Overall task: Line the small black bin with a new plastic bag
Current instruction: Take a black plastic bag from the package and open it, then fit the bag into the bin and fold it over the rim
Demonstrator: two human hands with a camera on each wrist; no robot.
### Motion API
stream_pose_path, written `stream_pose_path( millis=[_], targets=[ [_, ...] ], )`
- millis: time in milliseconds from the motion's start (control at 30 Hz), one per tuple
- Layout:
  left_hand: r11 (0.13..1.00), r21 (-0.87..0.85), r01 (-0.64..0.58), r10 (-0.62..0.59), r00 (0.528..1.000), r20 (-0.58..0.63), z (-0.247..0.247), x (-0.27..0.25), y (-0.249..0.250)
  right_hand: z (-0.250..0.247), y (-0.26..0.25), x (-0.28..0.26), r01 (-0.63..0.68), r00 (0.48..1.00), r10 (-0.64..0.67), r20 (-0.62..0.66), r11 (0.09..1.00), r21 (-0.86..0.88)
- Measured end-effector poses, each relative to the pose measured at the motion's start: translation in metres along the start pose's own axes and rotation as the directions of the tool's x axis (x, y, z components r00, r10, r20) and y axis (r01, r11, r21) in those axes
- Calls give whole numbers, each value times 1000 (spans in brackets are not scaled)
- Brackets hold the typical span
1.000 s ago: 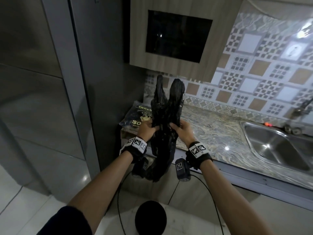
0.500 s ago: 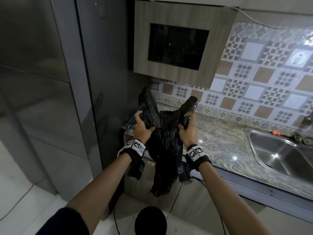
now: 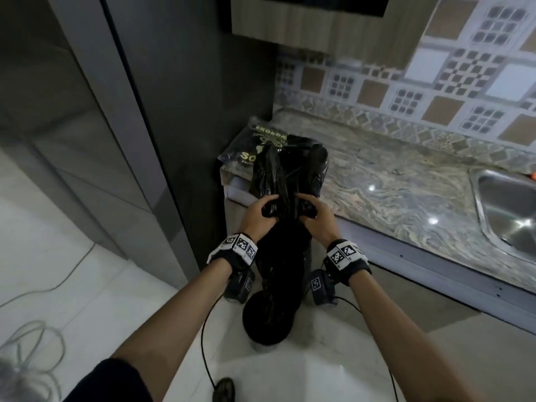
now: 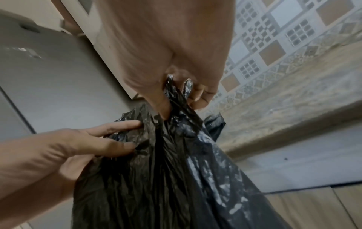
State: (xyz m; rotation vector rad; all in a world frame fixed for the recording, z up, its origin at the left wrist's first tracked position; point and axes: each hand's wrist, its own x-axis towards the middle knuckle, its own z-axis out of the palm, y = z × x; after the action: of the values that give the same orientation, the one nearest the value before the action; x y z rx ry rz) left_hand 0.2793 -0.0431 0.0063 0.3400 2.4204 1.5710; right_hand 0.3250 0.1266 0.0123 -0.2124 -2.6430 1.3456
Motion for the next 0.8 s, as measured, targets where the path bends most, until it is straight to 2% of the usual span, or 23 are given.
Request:
stream_pose_path(
  millis=[100,333,500,600,800],
  targets=[
    [998,40,54,-55,998,13,18,15,-53,34,43,1,-74,997,74,10,996,-42],
    [980,83,182,-185,982,36,67,55,-185,121,159,15,-206,978,197,-73,967,-149],
    [972,74,224,-228,972,50,110,85,-285,192,253,19,-273,955,263,-139,961,-54],
    [967,6,256,-256,963,84,142,99,-353,239,316,16,-296,948,290,-131,954,-33],
    [948,1,318,-316,942,110,205,98,-489,322,436,-14,-398,916,386,-106,907,-138]
  ],
)
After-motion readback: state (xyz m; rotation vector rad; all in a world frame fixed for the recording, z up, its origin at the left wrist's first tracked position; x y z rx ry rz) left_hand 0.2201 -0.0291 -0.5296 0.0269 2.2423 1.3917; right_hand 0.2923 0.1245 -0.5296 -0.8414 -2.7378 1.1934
